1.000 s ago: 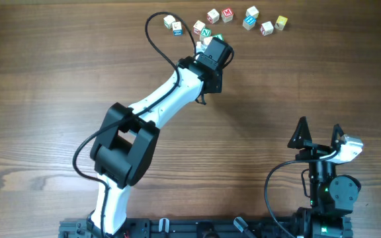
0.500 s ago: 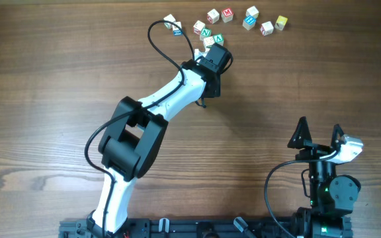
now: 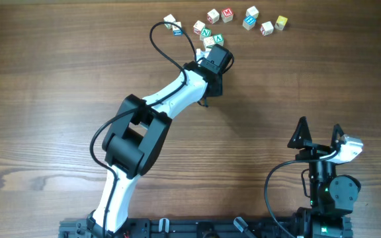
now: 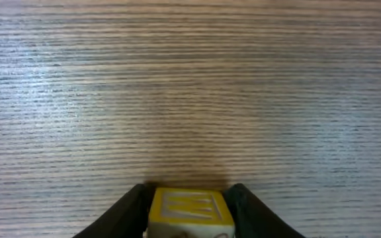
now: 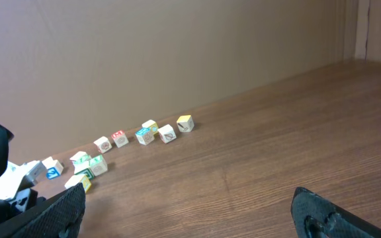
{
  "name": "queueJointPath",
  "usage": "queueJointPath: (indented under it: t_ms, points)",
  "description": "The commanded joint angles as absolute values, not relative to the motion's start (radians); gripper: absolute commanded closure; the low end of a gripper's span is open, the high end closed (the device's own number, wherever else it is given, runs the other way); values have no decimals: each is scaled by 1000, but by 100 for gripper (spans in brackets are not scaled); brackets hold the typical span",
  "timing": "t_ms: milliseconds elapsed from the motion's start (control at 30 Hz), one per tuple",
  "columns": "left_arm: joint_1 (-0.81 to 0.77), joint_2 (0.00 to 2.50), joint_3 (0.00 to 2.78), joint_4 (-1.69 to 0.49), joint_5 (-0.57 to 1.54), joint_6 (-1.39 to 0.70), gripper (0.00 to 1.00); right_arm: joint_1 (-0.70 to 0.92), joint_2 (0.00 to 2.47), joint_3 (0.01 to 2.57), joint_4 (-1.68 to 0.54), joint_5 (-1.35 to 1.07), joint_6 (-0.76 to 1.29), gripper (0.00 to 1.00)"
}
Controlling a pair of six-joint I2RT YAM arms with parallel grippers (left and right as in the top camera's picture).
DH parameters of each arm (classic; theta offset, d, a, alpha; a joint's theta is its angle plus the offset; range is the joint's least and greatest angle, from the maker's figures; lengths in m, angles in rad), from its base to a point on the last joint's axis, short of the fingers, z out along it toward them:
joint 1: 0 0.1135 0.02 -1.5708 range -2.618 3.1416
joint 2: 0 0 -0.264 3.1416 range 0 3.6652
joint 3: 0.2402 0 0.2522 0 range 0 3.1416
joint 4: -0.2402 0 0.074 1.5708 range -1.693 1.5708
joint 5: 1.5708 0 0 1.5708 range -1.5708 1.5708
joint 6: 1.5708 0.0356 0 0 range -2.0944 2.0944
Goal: Form a tower
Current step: 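Carry the airplane block toward the table center and set it down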
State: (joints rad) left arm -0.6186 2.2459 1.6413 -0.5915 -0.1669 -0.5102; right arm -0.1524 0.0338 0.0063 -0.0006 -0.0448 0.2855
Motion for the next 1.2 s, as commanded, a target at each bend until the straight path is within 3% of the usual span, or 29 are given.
queueJointPath:
  t_ms: [0, 133, 233, 367, 767, 933, 1033, 1167]
  points:
    - [-620, 2286, 1636, -616, -147, -513, 57, -157, 34, 5, 2, -54, 272, 0]
    - [-620, 2286, 1636, -622, -147, -513, 58, -157, 34, 5, 2, -54, 272, 0]
    - [-620, 2286, 1636, -630, -147, -514, 70, -157, 34, 5, 2, -54, 272, 0]
    - [-620, 2286, 1636, -656, -147, -514, 75, -157, 34, 5, 2, -54, 272, 0]
    - [-620, 2286, 1636, -675, -147, -514, 73, -157, 34, 5, 2, -54, 272, 0]
    - [-620, 2286, 1636, -674, -147, -514, 68, -157, 34, 5, 2, -54, 272, 0]
    - [-620, 2286, 1636, -674, -147, -514, 53, -157, 34, 5, 2, -54, 272, 0]
    - [-620, 2286, 1636, -672, -147, -513, 40, -157, 34, 5, 2, -54, 272, 0]
